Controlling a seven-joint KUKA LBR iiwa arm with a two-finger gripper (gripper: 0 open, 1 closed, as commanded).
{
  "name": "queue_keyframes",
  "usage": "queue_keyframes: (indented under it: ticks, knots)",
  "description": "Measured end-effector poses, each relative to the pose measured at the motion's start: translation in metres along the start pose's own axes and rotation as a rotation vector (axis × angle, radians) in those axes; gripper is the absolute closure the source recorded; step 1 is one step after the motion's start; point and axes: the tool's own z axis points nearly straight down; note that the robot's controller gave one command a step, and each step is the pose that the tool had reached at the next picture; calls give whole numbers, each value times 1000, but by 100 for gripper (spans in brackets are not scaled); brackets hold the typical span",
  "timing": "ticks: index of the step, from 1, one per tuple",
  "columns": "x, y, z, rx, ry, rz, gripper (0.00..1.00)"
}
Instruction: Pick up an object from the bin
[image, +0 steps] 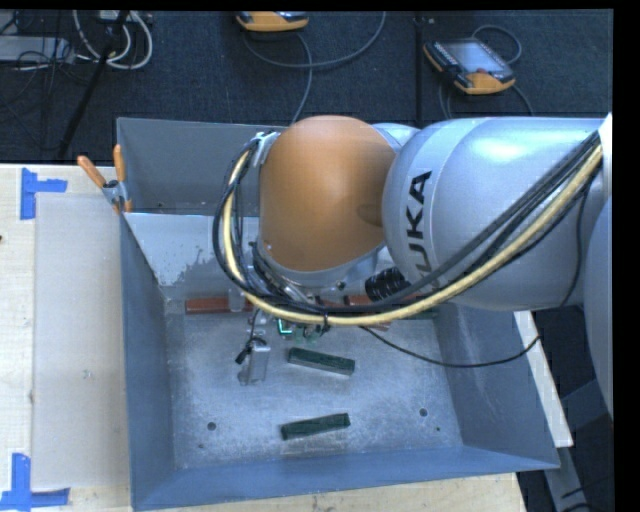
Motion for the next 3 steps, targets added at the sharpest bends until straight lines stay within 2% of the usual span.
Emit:
queue_keyframes:
  ticks: [1, 2, 3]
  knots:
    - [-35, -93, 77, 3, -3, -188, 0]
    - [-22, -163, 177, 1, 0, -180, 0]
    - [-25, -160, 172, -2, -8, -179, 100]
